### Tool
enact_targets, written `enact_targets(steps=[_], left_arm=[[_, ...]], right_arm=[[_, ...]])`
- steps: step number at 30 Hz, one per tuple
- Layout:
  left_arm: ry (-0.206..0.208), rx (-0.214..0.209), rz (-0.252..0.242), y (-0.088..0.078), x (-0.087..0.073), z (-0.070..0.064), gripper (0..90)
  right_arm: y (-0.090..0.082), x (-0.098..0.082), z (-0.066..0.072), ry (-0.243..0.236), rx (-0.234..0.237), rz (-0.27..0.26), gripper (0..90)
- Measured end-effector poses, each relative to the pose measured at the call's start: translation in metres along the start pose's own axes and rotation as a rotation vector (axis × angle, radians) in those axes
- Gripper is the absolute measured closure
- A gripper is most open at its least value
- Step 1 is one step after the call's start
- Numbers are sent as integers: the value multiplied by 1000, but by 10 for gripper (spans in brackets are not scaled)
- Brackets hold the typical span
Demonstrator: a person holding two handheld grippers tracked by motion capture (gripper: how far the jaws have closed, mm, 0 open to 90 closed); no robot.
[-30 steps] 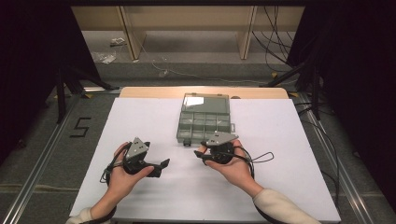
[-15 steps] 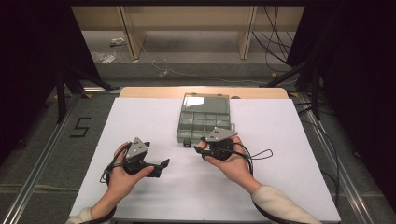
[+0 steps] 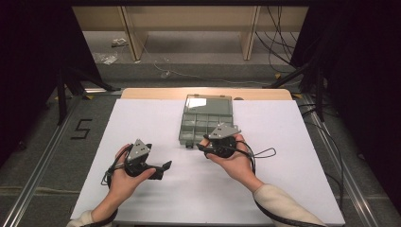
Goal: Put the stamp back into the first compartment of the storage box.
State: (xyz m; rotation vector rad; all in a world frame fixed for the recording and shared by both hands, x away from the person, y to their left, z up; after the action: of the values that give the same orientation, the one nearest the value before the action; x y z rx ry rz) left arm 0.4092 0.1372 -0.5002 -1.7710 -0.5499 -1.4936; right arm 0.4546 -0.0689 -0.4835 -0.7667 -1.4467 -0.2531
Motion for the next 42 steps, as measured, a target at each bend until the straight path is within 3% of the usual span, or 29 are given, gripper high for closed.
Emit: enact_targets(steps=[42], left_arm=[[0, 0, -1, 0, 0, 0, 2]], right_arm=[[13, 11, -18, 17, -37, -19, 560]])
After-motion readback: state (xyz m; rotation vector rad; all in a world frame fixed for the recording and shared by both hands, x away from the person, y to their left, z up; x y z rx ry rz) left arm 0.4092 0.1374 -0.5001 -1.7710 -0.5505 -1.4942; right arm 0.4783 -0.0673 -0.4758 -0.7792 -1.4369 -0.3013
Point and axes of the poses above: each handheld gripper's, and its own axes: y roughly forward along the jaws, x roughly out of its top, z roughly to its left, the point moved 7 cm from there along y, roughly forward along the jaws, and after that the axes turned 14 degrees about -z, right-handed, at the moved point
